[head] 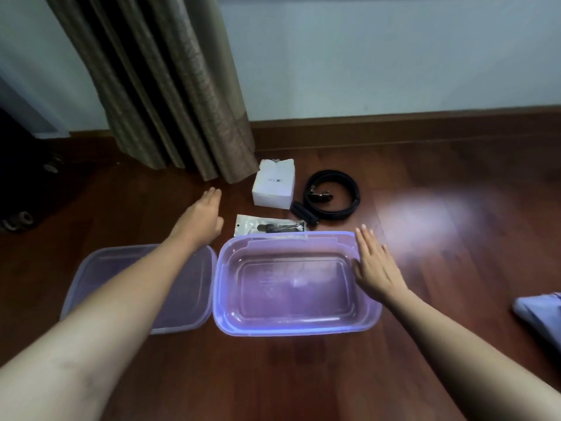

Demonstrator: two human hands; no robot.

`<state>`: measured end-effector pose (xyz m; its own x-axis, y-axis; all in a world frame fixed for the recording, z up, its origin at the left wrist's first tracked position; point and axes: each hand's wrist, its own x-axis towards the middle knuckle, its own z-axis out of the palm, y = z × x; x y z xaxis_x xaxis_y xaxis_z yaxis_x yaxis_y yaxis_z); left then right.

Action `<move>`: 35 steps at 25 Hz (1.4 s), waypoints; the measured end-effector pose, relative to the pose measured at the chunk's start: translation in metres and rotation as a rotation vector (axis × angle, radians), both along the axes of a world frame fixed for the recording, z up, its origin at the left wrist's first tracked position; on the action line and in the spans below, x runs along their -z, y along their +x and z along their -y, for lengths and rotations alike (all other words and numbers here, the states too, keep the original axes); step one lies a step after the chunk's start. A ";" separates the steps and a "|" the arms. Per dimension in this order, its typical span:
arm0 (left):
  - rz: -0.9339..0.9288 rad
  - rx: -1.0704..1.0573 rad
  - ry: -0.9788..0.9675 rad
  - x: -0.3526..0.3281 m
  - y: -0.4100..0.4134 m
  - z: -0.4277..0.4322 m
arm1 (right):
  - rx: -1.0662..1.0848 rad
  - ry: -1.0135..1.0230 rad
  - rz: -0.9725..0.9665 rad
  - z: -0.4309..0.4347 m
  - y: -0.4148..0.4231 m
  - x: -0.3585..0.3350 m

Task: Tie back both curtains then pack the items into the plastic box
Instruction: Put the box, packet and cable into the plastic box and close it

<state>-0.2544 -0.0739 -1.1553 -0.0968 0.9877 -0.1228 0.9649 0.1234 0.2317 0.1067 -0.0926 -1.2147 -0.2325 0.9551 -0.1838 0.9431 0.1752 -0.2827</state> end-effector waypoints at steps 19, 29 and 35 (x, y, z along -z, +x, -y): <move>0.114 -0.252 -0.063 0.075 0.114 -0.108 | 0.024 0.002 -0.075 -0.011 0.001 0.025; 0.264 -0.202 -0.029 0.039 0.099 -0.103 | 0.032 -0.001 -0.077 -0.011 0.000 0.025; 0.741 -0.141 -0.061 0.007 0.080 -0.051 | 0.023 -0.012 -0.068 -0.011 -0.001 0.021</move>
<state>-0.1744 -0.0230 -1.1623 -0.0923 0.9614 -0.2593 0.5334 0.2677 0.8024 0.1058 -0.0811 -1.2359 -0.2226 0.9582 -0.1799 0.9253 0.1495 -0.3487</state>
